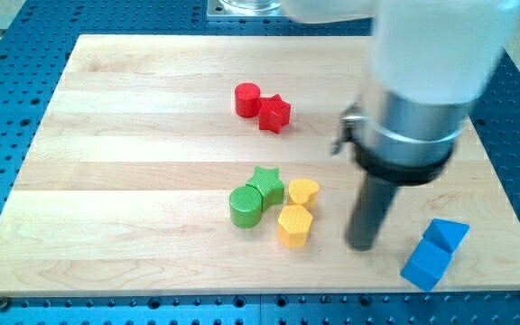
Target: Nudge the triangle
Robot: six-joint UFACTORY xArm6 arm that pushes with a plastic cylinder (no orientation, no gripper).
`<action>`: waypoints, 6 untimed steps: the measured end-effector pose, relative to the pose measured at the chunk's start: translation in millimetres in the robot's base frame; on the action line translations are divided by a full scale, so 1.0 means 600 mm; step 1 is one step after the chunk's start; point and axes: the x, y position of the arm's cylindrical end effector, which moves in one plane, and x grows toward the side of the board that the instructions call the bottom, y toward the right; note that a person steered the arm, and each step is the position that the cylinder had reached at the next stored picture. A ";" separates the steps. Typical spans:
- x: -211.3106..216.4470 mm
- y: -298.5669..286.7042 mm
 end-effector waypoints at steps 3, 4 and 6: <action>-0.035 0.248; -0.021 0.258; 0.089 0.221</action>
